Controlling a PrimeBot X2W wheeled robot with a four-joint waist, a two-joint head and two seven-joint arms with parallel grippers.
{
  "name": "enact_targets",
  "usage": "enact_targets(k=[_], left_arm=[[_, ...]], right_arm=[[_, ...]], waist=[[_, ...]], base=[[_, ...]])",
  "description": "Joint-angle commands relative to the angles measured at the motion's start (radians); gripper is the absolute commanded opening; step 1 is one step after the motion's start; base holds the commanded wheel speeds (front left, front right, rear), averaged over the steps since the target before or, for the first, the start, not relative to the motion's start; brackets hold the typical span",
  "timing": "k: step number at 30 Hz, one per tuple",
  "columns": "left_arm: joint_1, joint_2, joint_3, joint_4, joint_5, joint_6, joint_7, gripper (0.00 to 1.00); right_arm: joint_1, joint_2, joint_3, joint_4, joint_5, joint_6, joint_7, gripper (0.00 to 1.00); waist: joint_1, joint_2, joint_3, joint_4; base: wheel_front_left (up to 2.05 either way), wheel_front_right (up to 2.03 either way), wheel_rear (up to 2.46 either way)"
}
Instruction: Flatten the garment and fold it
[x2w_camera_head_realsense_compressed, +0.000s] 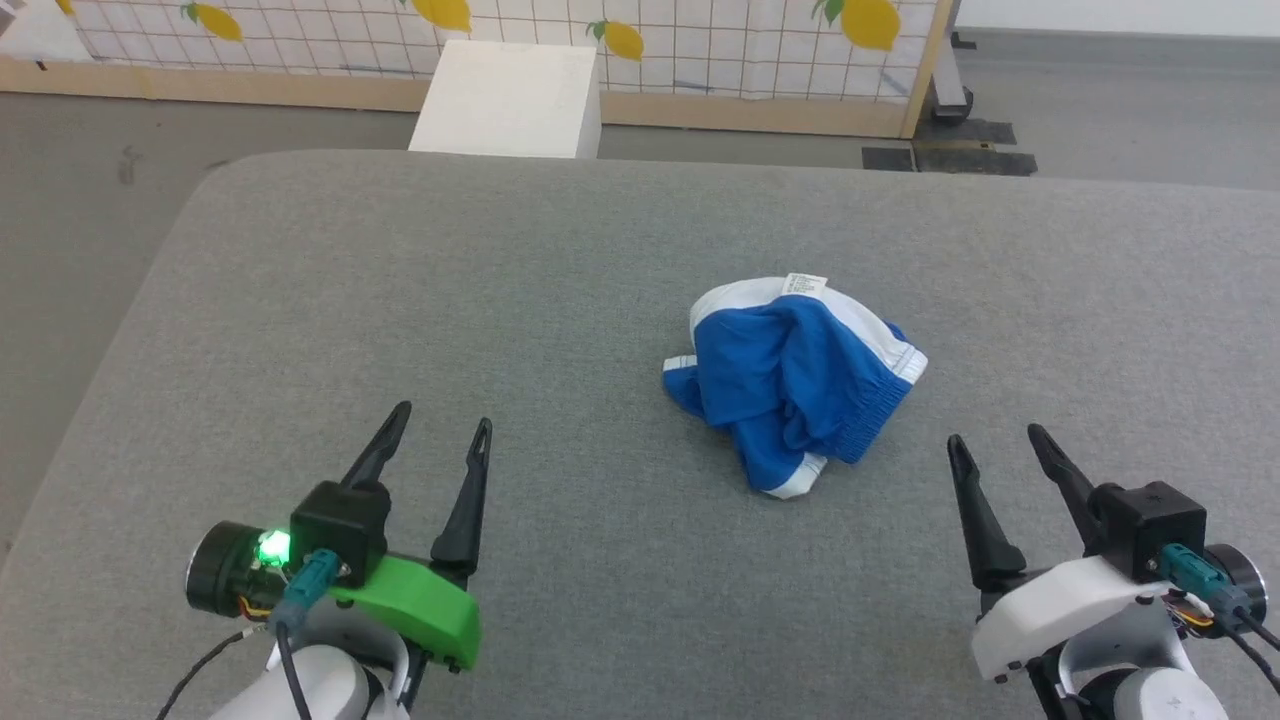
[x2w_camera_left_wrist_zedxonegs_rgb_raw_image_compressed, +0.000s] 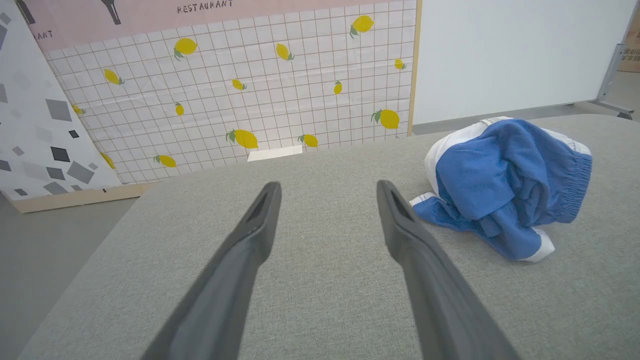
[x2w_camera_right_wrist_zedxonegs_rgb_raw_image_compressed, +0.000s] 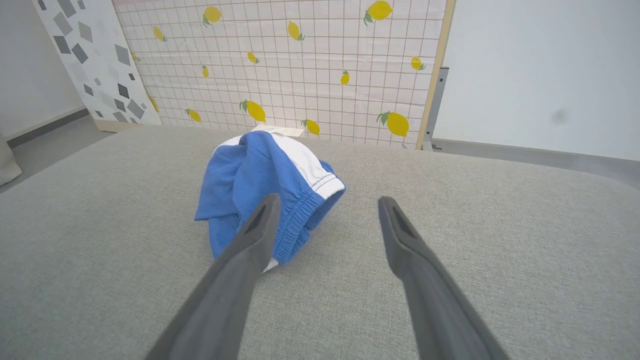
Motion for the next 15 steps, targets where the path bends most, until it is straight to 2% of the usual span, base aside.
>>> enact_targets(k=[1, 8, 15], left_arm=[[0.012, -0.001, 0.003, -0.006, -0.002, 0.002, 0.008, 1.00], [-0.096, -0.014, -0.023, -0.050, -0.026, -0.042, 0.150, 1.00], [-0.305, -0.076, -0.070, -0.017, -0.090, -0.127, 0.418, 1.00]], right_arm=[[0.009, 0.002, 0.005, -0.007, 0.003, -0.002, 0.003, 1.00], [0.000, 0.002, 0.006, -0.029, -0.017, -0.002, 0.005, 1.00], [-0.021, 0.002, 0.006, -0.047, -0.033, -0.002, -0.012, 1.00]], waist=[[0.0000, -0.0001, 0.010, -0.013], [0.0000, -0.0001, 0.077, -0.057], [0.0000, -0.0001, 0.183, -0.126]], base=[[0.00, 0.00, 0.00], [0.00, 0.00, 0.00], [0.00, 0.00, 0.00]])
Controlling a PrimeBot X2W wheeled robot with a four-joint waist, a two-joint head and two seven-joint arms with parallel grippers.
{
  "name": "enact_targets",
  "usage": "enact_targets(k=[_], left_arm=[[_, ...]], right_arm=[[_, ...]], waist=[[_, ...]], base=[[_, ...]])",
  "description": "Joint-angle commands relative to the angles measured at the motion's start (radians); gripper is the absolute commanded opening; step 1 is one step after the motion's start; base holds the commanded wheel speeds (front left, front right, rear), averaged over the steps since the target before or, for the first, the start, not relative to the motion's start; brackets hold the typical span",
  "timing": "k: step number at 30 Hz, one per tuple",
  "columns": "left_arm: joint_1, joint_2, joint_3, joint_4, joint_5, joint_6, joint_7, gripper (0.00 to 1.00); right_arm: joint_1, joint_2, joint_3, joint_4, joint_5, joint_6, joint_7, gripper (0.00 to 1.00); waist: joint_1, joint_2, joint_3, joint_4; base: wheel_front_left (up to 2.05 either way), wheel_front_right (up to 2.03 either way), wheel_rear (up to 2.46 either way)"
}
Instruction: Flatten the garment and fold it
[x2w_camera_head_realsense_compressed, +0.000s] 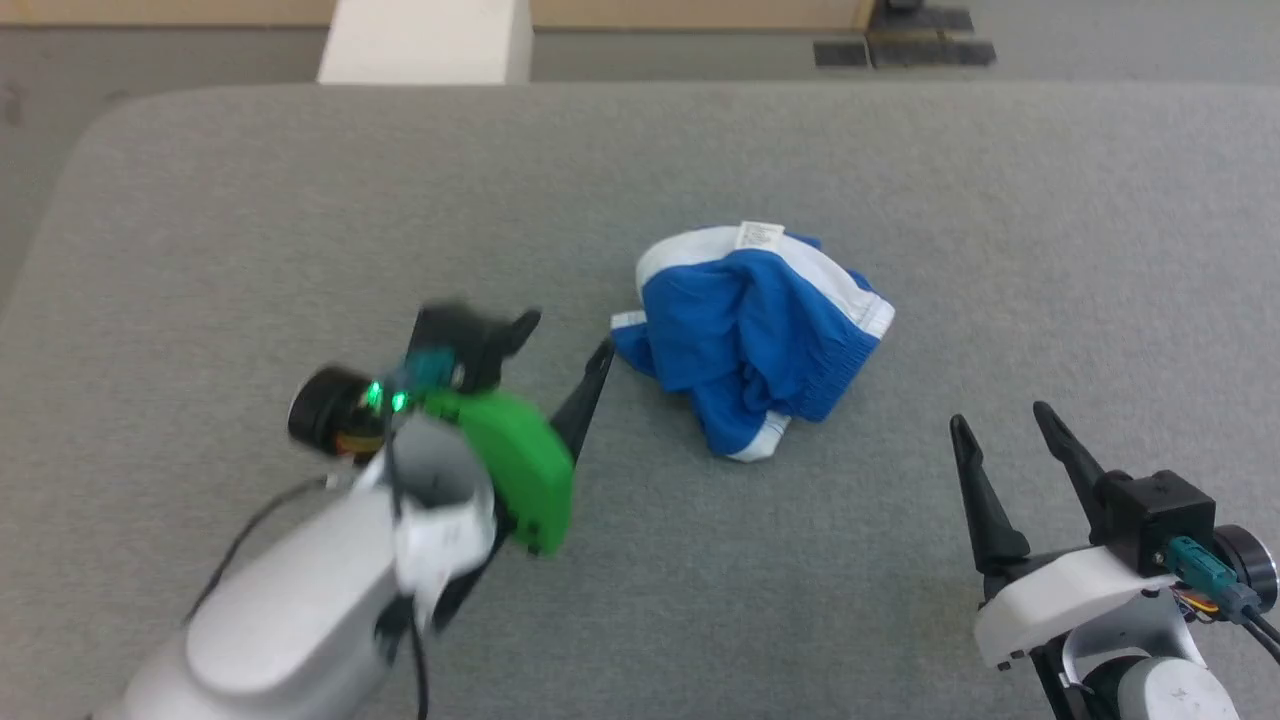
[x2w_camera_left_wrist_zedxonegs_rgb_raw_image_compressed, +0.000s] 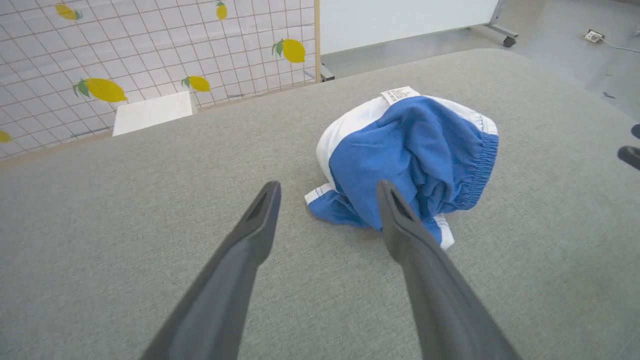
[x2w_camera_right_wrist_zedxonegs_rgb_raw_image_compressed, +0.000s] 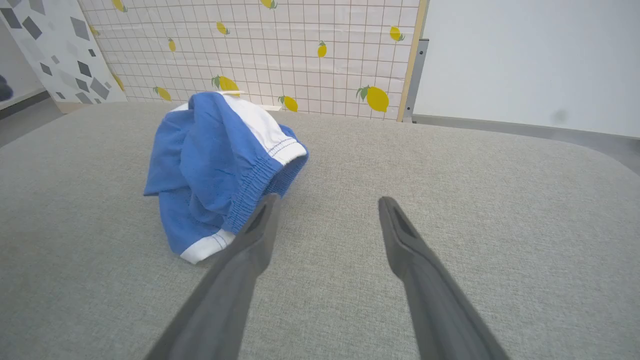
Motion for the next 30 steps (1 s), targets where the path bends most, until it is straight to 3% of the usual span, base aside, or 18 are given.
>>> enact_targets(k=[1, 10, 23, 24, 25, 30], left_arm=[[-0.049, -0.014, 0.002, 0.023, -0.021, -0.011, 0.040, 1.00], [-0.294, -0.049, -0.015, 0.228, -0.096, -0.122, 0.301, 1.00], [-0.338, -0.078, -0.041, 0.381, -0.118, -0.159, 0.364, 1.00], [-0.337, -0.076, -0.044, 0.385, -0.115, -0.163, 0.360, 0.36], [-0.336, -0.074, -0.045, 0.389, -0.109, -0.167, 0.348, 0.00], [-0.327, -0.073, -0.029, 0.393, -0.100, -0.169, 0.274, 0.00]], right_arm=[[-0.017, 0.002, 0.001, -0.005, -0.008, -0.002, -0.011, 1.00], [-0.054, 0.002, 0.008, 0.017, 0.011, -0.002, -0.062, 1.00], [-0.085, 0.002, 0.012, 0.078, 0.038, -0.002, -0.121, 1.00], [-0.087, 0.002, 0.013, 0.081, 0.039, -0.002, -0.122, 1.00], [-0.088, 0.002, 0.012, 0.084, 0.039, -0.002, -0.124, 1.00], [-0.088, 0.002, 0.006, 0.098, 0.034, -0.002, -0.119, 1.00]], waist=[[0.0000, 0.0000, 0.076, -0.063], [0.0000, 0.0000, 0.189, -0.160], [0.0000, 0.0000, 0.247, -0.200], [0.0000, 0.0000, 0.248, -0.199], [0.0000, 0.0000, 0.248, -0.196], [0.0000, 0.0000, 0.218, -0.167]], base=[[0.00, 0.00, 0.00], [0.00, 0.00, 0.00], [0.00, 0.00, 0.00], [0.00, 0.00, 0.00], [0.00, 0.00, 0.00], [0.00, 0.00, 0.00]])
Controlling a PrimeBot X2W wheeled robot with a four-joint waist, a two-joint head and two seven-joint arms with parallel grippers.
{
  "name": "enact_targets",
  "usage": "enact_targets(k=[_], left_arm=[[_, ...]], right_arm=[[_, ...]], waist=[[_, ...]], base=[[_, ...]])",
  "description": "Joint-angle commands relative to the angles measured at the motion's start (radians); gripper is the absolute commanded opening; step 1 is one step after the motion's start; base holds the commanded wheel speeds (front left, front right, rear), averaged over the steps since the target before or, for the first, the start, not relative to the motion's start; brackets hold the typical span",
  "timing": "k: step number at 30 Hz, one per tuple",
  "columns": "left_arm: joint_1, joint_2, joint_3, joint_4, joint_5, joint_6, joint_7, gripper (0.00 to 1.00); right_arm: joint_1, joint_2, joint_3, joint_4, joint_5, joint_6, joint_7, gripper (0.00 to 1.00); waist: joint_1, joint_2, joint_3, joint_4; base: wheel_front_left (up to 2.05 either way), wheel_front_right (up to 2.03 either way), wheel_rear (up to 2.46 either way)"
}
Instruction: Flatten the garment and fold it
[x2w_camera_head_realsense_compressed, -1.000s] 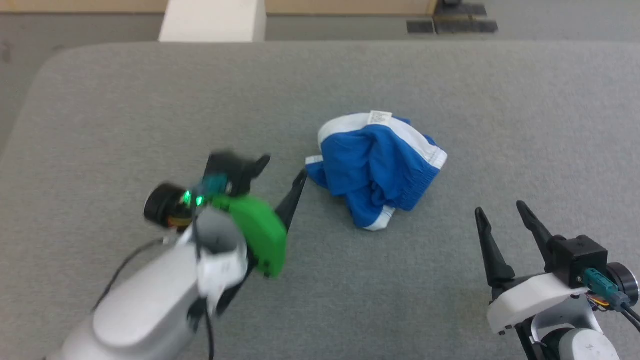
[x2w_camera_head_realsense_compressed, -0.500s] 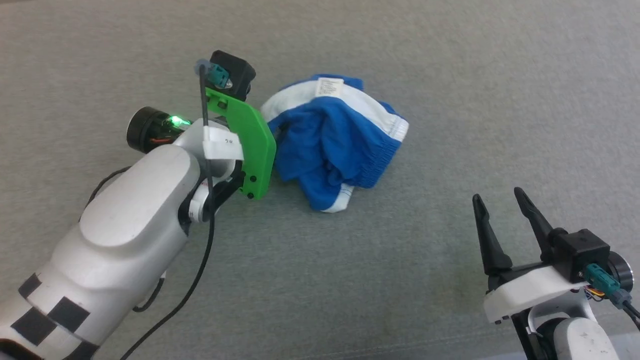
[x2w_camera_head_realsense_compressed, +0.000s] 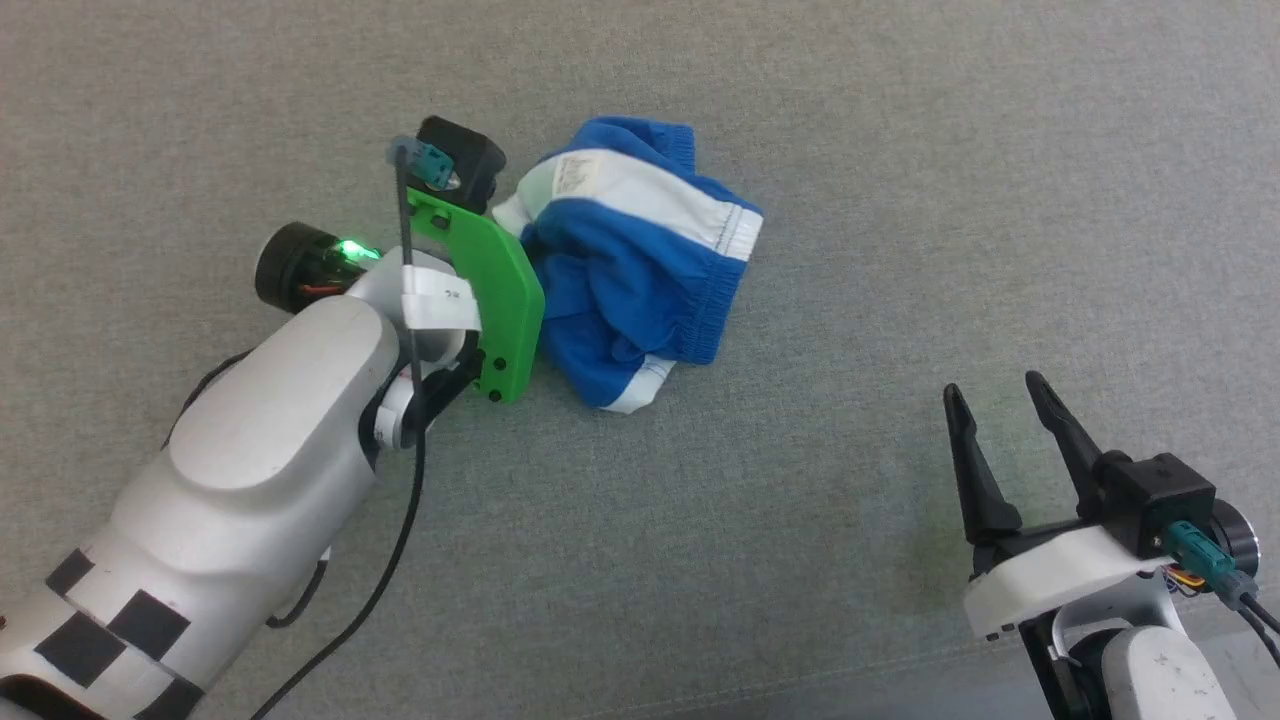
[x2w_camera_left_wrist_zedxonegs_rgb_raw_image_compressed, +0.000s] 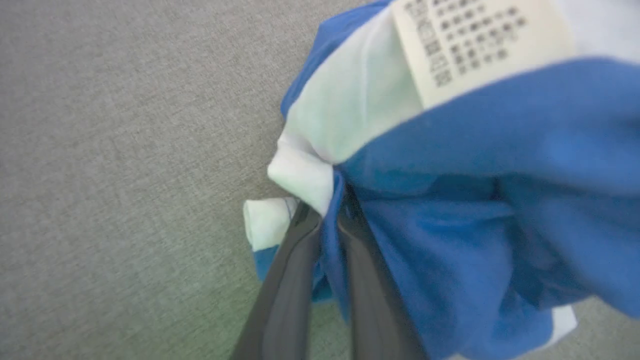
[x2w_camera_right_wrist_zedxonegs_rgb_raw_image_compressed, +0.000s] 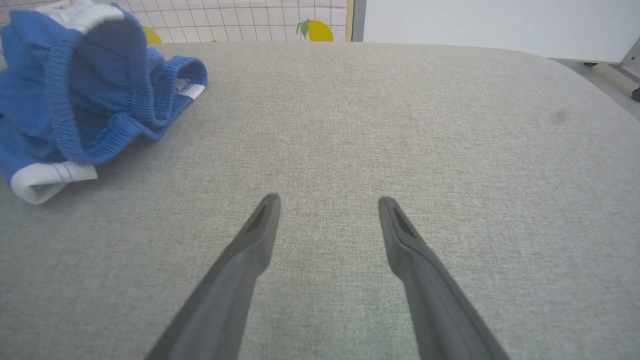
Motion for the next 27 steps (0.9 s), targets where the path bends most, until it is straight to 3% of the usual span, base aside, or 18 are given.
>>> enact_targets(k=[1, 13, 17, 21, 27], left_arm=[[0.007, 0.009, 0.012, 0.003, 0.012, 0.003, -0.029, 0.00], [-0.051, 0.099, 0.159, -0.148, 0.092, 0.106, -0.282, 0.00], [-0.116, 0.096, 0.172, -0.231, 0.147, 0.127, -0.329, 0.00], [-0.148, 0.052, 0.090, -0.267, 0.200, 0.104, -0.296, 0.00], [-0.066, -0.063, -0.113, -0.229, 0.230, 0.040, -0.218, 0.00]], right_arm=[[-0.017, 0.002, 0.000, 0.004, 0.002, -0.002, -0.001, 1.00], [-0.003, 0.002, -0.001, 0.011, -0.003, -0.002, 0.045, 1.00], [0.006, 0.002, 0.004, 0.005, -0.003, -0.002, 0.056, 1.00], [0.002, 0.002, 0.015, 0.000, 0.002, -0.002, 0.060, 1.00], [-0.014, 0.002, 0.025, -0.001, 0.016, -0.002, 0.048, 1.00]], waist=[[-0.0001, -0.0001, -0.035, 0.026], [-0.0001, -0.0001, -0.177, 0.111], [-0.0001, -0.0001, -0.191, 0.119], [-0.0001, -0.0001, -0.186, 0.107], [-0.0001, -0.0001, -0.143, 0.055]], base=[[0.00, 0.00, 0.00], [0.00, 0.00, 0.00], [0.00, 0.00, 0.00], [0.00, 0.00, 0.00], [0.00, 0.00, 0.00]])
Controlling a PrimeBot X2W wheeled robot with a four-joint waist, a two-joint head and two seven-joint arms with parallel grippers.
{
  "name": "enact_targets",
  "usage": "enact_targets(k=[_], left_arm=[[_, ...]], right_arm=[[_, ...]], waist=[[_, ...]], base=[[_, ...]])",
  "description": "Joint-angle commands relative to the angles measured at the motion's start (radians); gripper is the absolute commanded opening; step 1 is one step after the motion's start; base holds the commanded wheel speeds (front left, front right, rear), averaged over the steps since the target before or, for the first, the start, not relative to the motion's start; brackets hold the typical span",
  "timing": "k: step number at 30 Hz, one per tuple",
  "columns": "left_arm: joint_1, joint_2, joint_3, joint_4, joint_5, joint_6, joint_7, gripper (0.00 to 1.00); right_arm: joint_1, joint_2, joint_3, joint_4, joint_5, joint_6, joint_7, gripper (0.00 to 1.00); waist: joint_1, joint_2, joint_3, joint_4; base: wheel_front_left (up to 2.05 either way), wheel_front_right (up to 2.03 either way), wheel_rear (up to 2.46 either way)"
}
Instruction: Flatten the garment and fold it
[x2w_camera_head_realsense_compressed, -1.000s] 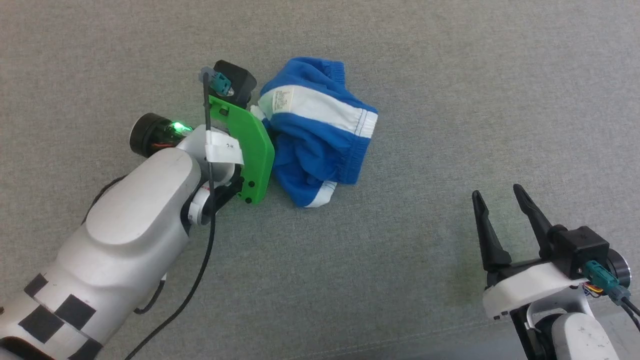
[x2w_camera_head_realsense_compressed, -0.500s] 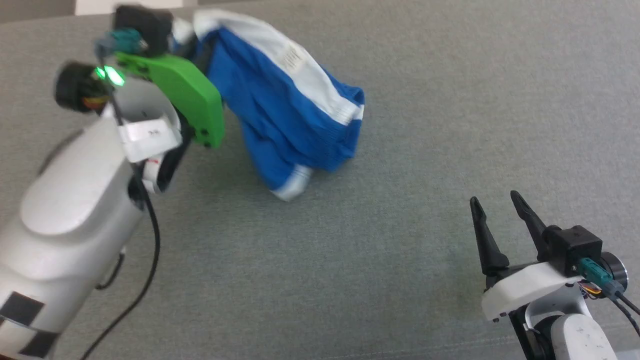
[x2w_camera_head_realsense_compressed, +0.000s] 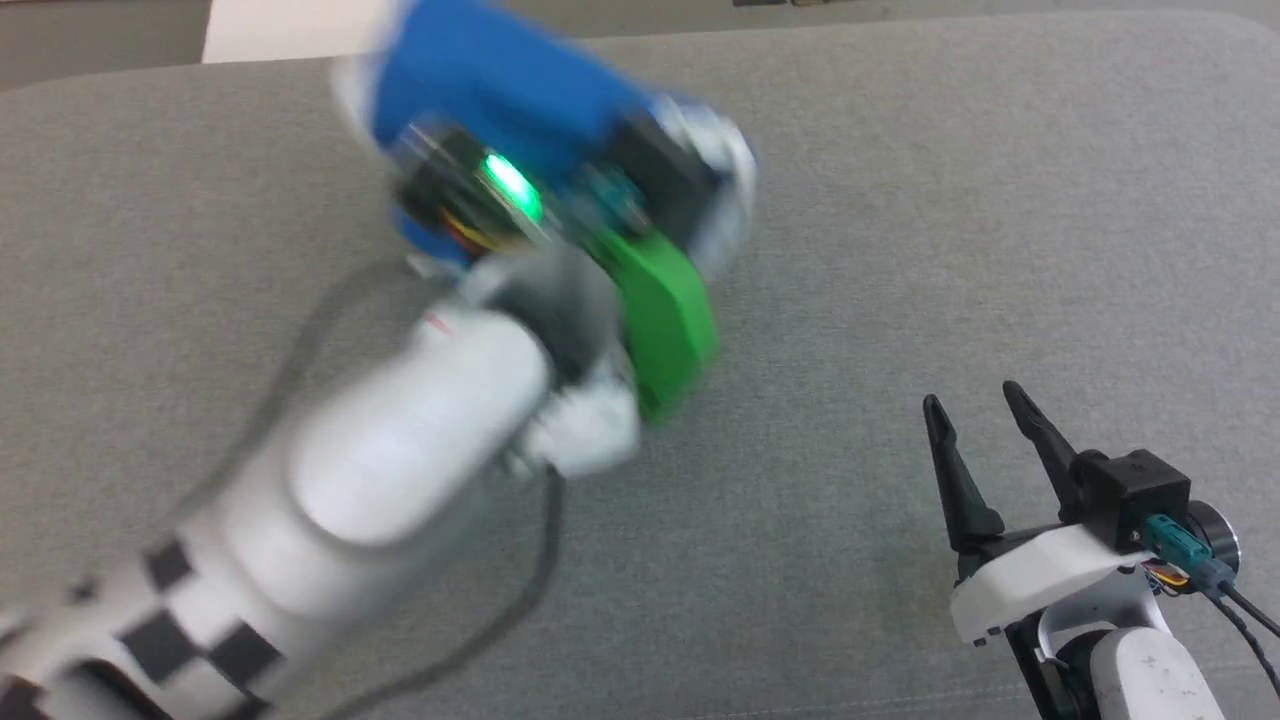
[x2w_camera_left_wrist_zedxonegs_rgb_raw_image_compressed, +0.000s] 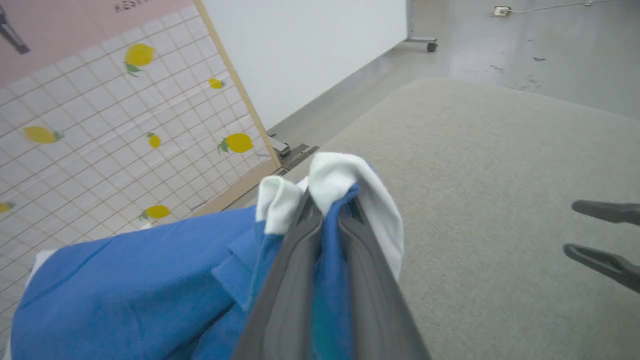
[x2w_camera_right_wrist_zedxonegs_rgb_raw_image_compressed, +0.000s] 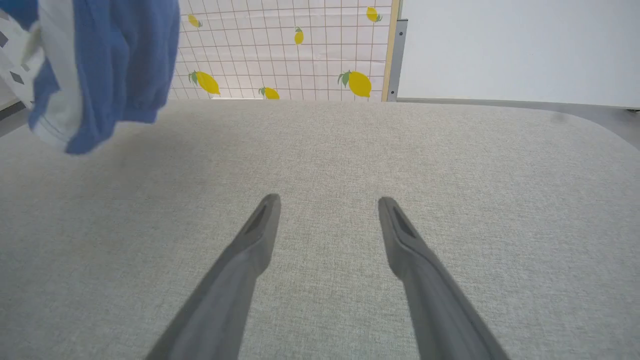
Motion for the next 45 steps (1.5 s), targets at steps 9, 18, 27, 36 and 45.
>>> enact_targets(k=[9, 18, 27, 36, 45], left_arm=[[0.197, -0.130, -0.225, 0.098, 0.026, -0.104, 0.020, 1.00], [0.183, -0.175, -0.197, 0.136, 0.043, -0.098, -0.086, 1.00], [0.122, -0.106, -0.028, 0.087, 0.008, -0.037, -0.203, 1.00], [0.234, 0.120, 0.141, 0.052, -0.038, 0.077, -0.311, 1.00], [0.546, 0.282, 0.199, -0.051, -0.074, 0.229, -0.423, 1.00]], right_arm=[[-0.041, 0.002, 0.006, 0.024, 0.019, -0.002, -0.041, 1.00], [-0.040, 0.002, 0.003, 0.052, 0.011, -0.002, -0.043, 1.00], [-0.019, 0.002, -0.008, 0.041, -0.007, -0.002, -0.006, 1.00], [0.031, 0.001, -0.016, -0.003, -0.016, -0.002, 0.046, 1.00], [0.068, -0.008, -0.030, -0.042, -0.001, -0.002, 0.072, 1.00]], waist=[[0.0000, 0.0000, 0.082, -0.099], [0.0000, 0.0000, 0.029, -0.072], [0.0000, 0.0000, -0.083, 0.012], [0.0000, 0.0000, -0.162, 0.097], [0.0000, 0.0000, -0.167, 0.154]], base=[[0.00, 0.00, 0.00], [0.00, 0.00, 0.00], [0.00, 0.00, 0.00], [0.00, 0.00, 0.00], [0.00, 0.00, 0.00]])
